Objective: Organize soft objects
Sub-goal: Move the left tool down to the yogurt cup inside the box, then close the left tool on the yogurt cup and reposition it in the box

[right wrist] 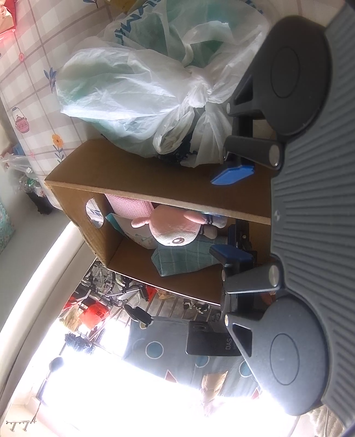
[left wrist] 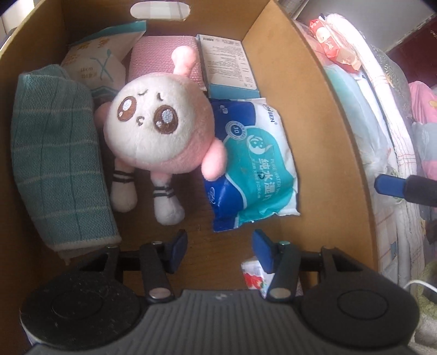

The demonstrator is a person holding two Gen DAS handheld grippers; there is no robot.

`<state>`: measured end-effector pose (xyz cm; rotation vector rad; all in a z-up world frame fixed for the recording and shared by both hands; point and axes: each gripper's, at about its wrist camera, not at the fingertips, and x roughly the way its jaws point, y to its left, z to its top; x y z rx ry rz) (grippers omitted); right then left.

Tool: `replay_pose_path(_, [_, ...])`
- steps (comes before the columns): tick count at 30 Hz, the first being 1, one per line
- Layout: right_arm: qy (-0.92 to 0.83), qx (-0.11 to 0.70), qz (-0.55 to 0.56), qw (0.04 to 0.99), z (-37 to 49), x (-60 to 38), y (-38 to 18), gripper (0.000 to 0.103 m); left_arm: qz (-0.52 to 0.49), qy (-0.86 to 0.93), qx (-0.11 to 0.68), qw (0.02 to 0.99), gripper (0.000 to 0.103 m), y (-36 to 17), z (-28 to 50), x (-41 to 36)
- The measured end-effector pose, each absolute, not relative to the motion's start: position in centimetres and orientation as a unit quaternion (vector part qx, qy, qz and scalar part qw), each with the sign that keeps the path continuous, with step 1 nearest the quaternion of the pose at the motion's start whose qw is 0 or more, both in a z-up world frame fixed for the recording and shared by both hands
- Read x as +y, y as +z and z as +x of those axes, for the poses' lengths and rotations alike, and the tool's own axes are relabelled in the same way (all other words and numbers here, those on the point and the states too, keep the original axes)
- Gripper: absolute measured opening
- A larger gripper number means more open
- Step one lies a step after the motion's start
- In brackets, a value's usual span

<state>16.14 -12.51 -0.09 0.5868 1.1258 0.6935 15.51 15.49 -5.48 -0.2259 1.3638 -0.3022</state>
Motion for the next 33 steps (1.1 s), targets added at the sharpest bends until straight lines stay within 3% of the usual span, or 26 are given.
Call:
replay_pose_path(5, [0.321, 0.514, 0.270, 0.749, 15.9, -12.4, -0.1, 0.050, -0.085, -0.193, 0.643, 0.736, 0.071, -3.9, 13.8, 13.7])
replay_pose_path(19, [0.321, 0.517, 0.279, 0.742, 15.9, -12.9, -0.9, 0.052, 0.010, -0.271, 0.696, 0.665, 0.074, -5.5, 13.7, 10.1])
replay_pose_path(26, [0.317, 0.518, 0.288, 0.741, 15.9, -13.4, -1.3, 0.053, 0.064, -0.297, 0.690, 0.657, 0.080, -5.7, 14.5, 8.4])
replay_pose_path(33, [0.315, 0.518, 0.293, 0.739, 15.8, -13.6, -1.5, 0.053, 0.122, -0.284, 0.642, 0.701, 0.078, -3.9, 13.5, 7.0])
